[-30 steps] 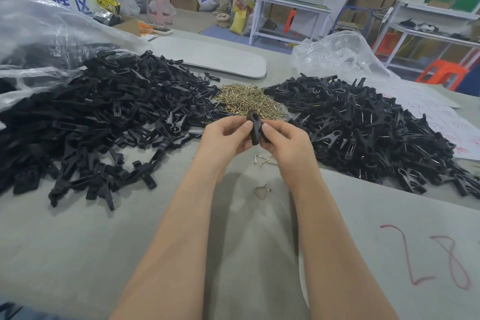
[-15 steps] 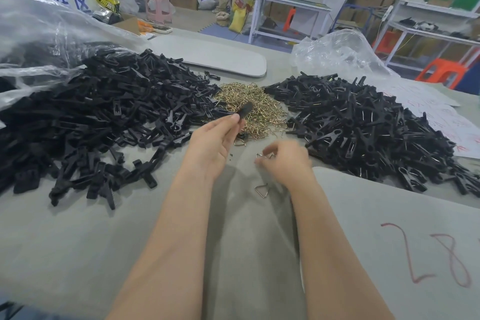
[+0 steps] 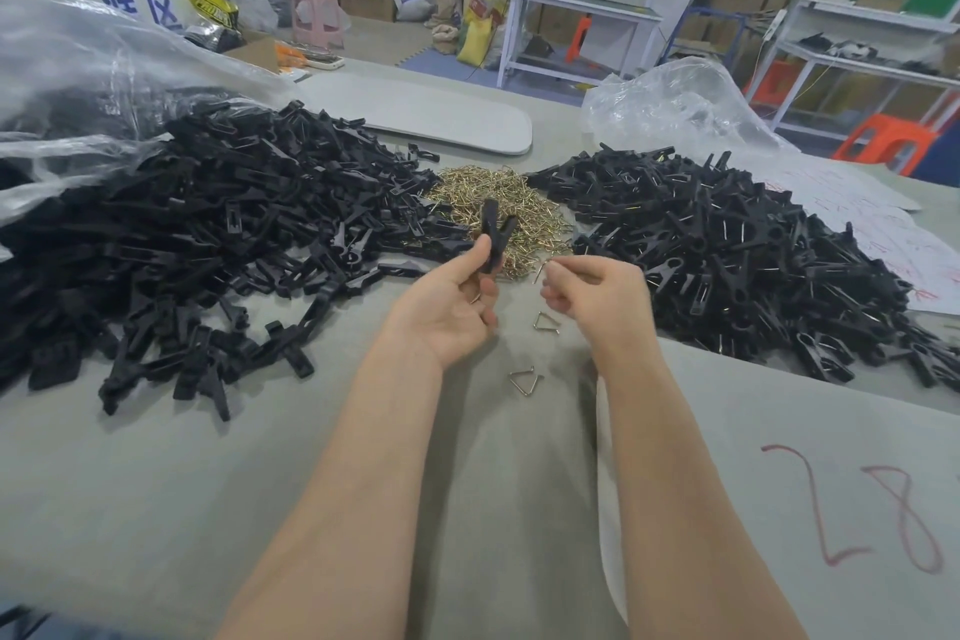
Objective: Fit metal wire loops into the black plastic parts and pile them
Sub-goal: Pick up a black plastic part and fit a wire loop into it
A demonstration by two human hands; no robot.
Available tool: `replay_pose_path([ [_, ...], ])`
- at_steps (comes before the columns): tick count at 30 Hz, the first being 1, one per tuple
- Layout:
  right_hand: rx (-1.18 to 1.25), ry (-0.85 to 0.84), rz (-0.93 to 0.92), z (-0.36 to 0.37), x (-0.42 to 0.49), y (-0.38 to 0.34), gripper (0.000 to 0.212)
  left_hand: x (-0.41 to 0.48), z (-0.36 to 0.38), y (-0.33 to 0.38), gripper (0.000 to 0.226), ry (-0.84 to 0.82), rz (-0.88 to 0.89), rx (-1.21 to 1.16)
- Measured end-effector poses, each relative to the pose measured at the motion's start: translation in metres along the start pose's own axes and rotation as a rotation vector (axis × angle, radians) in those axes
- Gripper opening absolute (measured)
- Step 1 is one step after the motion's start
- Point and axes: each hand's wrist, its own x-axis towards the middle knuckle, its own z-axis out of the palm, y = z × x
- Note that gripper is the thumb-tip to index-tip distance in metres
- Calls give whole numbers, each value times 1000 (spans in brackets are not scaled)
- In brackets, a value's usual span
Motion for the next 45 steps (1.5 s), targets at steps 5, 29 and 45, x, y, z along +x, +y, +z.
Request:
replay_pose_path([
  [5, 355, 22, 132, -4, -2, -12, 10, 2, 6, -7, 3, 34, 238, 177],
  [29, -166, -45, -79, -6, -2, -10, 7, 7, -1, -19, 18, 247, 957, 1499],
  [45, 485, -545, 514, -12, -4, -4, 46, -17, 6, -2, 20, -112, 915, 1315],
])
